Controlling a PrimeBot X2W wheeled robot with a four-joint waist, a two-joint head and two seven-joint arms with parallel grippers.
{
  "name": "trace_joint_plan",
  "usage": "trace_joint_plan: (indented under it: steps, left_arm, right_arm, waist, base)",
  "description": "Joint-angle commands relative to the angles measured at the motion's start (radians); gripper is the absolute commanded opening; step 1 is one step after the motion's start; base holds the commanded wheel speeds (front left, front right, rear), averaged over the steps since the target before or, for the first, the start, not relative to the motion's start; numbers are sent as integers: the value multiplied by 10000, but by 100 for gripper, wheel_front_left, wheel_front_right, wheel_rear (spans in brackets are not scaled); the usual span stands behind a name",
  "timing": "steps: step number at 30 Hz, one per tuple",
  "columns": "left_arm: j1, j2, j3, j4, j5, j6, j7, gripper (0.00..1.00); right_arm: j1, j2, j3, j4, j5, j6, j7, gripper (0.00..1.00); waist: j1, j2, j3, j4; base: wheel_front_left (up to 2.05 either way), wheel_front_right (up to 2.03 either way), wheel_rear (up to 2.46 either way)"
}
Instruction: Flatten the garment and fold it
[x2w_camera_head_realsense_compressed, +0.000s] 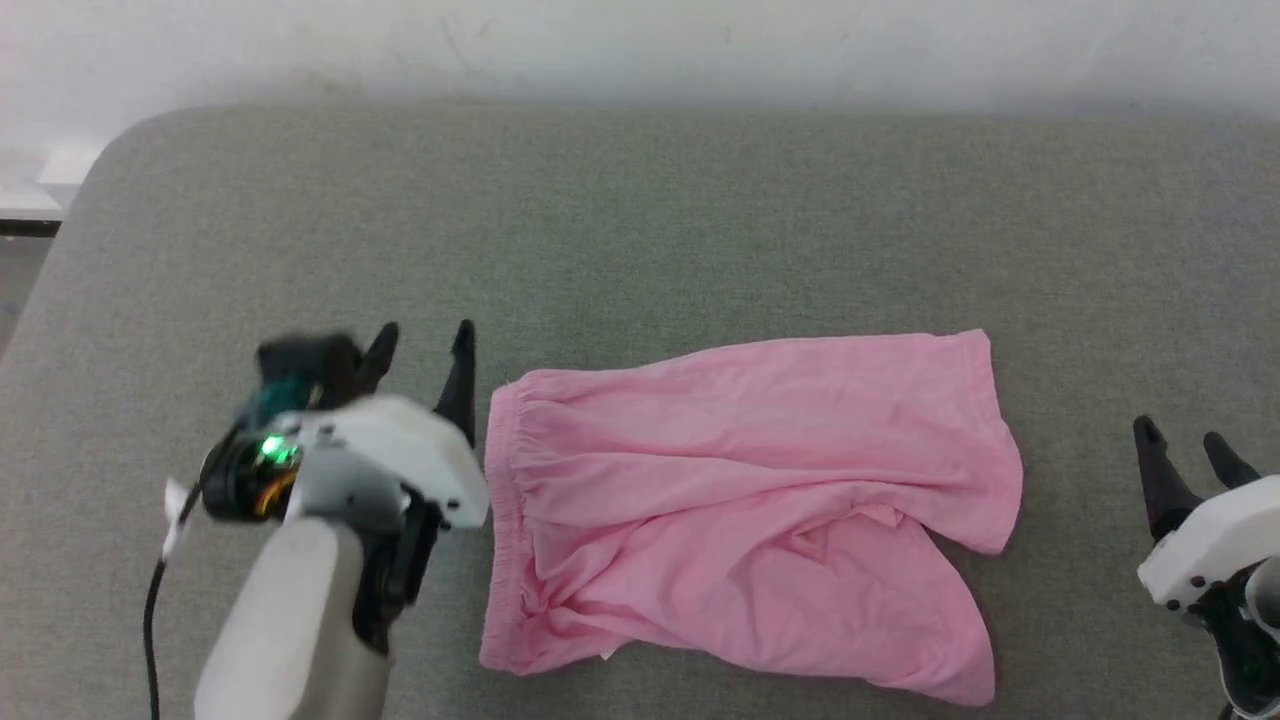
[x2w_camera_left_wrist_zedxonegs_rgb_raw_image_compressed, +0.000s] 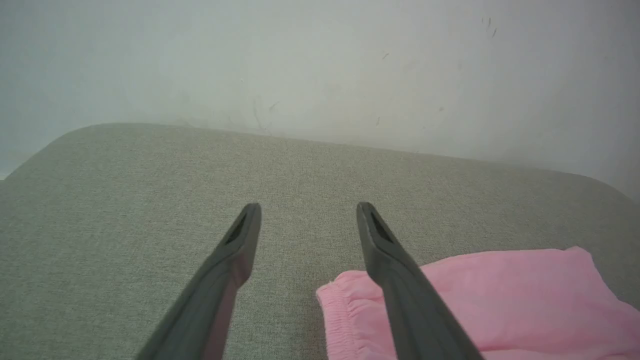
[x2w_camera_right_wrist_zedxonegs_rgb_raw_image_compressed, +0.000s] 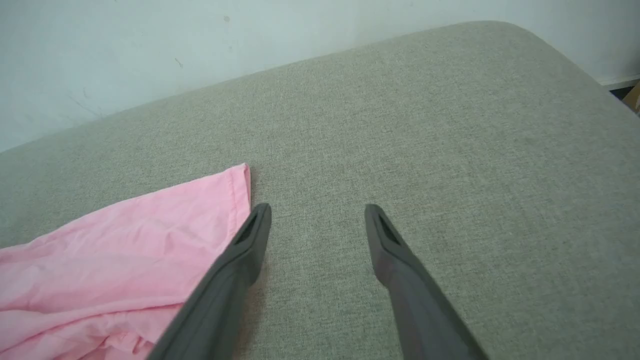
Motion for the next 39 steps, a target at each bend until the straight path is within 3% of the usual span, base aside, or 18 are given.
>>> trace_joint_plan:
  steps: [1,5,7,14,22,24,25,32,39]
  left_arm:
    - [-681,98,-197,325,-226,-134,1181,100]
    - [-1850,220,-743,1415,-408,-105,4316,100]
    - [-2284,289,-1005,1887,-362,-185,5206,100]
    - [-3162,195,-1597,3242,-10,-456,5429,100]
    - [-3553,57,-1712,4767,67,-374,5124,100]
    - [-3528,-49,-1752,5070,-49,-474,5180,7]
    - [-3502,-107,-1779,5218,-121,-551,5226,0]
    - [-3371,-377,-1567,5324,-676,-949,4528,0]
    - [-2811,-593,-742,3597,-1254,-660,2570,0]
  right_arm:
    - [67,56,125,-171,-77,-9,164,100]
    - [59,66,338,-415,84,-9,396,100]
    - [41,68,470,-461,103,-9,469,100]
    - [0,70,564,-753,-11,-9,651,100]
    - [-106,70,704,-945,-18,-9,732,100]
    - [-110,70,739,-950,-18,-9,734,100]
    - [-115,71,753,-951,-17,-9,734,100]
    - [-544,-408,1145,-1028,-100,-9,834,100]
    - [-2373,-2034,3004,-336,-435,-9,2231,100]
  waist:
    - [0,0,175,-82]
    - [0,0,400,-145]
    - [0,0,550,-217]
    - [0,0,1051,-297]
    - [0,0,1375,-379]
    - [0,0,1412,-369]
    - [0,0,1430,-358]
    - [0,0,1450,-218]
    - [0,0,1577,-223]
  base:
    - [0,0,0]
    - [0,0,0]
    - [0,0,0]
    - [0,0,0]
    - [0,0,0]
    - [0,0,0]
    - [0,0,0]
    - [0,0,0]
    - [0,0,0]
